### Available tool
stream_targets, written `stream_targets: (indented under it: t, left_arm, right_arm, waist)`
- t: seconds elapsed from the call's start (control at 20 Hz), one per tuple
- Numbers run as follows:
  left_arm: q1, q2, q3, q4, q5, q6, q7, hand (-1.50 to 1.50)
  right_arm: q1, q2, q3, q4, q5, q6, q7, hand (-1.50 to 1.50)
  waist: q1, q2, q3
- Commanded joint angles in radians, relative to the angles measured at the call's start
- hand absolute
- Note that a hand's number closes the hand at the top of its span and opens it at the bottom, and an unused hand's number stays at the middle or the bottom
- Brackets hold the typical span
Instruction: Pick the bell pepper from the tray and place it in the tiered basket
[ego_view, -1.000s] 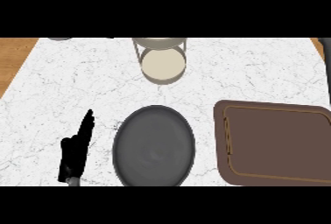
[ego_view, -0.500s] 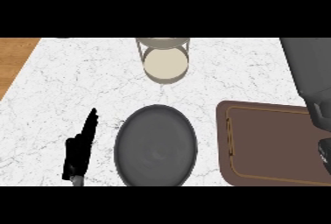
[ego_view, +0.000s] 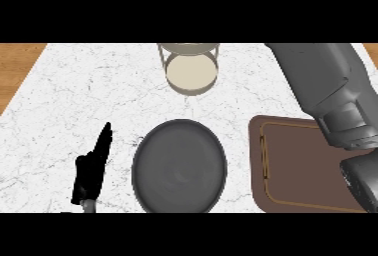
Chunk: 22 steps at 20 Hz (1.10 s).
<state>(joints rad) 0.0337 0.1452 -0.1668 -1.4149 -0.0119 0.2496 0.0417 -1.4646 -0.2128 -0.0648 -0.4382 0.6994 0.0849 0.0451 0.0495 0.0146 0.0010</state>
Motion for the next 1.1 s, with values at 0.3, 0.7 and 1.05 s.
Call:
stream_targets:
  t: [0.3,0.7,1.05]
  left_arm:
    - [-0.034,-0.023,0.0,0.042,-0.025,0.017,-0.002,0.0]
    - [-0.021,0.005,0.014,0.017,0.004,-0.03,0.016,0.0]
    - [0.003,-0.017,-0.003,0.022,-0.018,-0.012,-0.014,0.0]
  right_arm:
    - [-0.015,0.061,-0.077,0.182,-0.027,-0.117,-0.037,1.5]
    - [-0.007,0.134,-0.259,0.215,-0.214,-0.094,-0.033,-1.5]
    - [0.007,0.067,-0.392,0.182,-0.336,-0.144,-0.136,-1.5]
  waist:
    - [0.01,0.009,-0.002]
    - [0.019,0.01,-0.001]
    - [0.018,0.012,-0.001]
